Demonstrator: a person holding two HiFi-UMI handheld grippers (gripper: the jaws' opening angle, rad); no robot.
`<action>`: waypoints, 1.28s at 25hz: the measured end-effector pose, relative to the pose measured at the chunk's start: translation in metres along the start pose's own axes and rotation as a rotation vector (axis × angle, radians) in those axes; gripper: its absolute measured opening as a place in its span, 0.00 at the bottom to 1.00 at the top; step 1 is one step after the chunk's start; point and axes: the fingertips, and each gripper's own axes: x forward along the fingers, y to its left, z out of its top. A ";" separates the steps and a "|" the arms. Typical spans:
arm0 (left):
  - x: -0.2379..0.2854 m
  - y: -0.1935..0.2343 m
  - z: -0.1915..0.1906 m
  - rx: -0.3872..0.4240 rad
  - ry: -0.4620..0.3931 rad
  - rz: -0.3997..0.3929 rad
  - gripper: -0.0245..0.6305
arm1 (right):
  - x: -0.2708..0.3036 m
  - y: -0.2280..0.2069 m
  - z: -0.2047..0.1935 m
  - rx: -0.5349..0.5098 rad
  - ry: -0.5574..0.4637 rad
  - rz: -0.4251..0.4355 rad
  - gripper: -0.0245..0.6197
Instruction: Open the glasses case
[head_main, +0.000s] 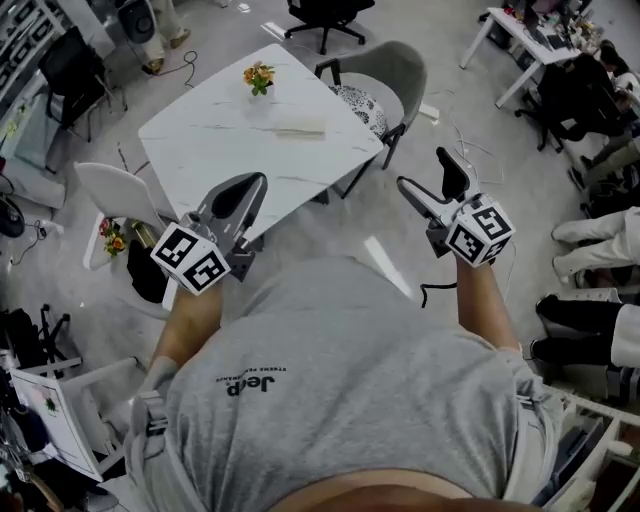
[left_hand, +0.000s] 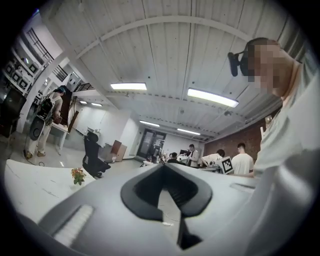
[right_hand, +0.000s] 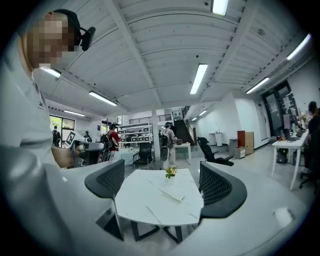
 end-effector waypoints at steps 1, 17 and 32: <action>0.021 0.000 0.001 -0.003 -0.003 0.013 0.11 | 0.006 -0.020 0.003 -0.008 0.002 0.025 0.73; 0.183 0.079 -0.019 -0.006 0.048 0.132 0.11 | 0.116 -0.170 -0.016 -0.039 0.031 0.160 0.73; 0.149 0.227 -0.023 0.025 0.060 0.093 0.11 | 0.268 -0.102 -0.052 -0.187 0.213 0.216 0.73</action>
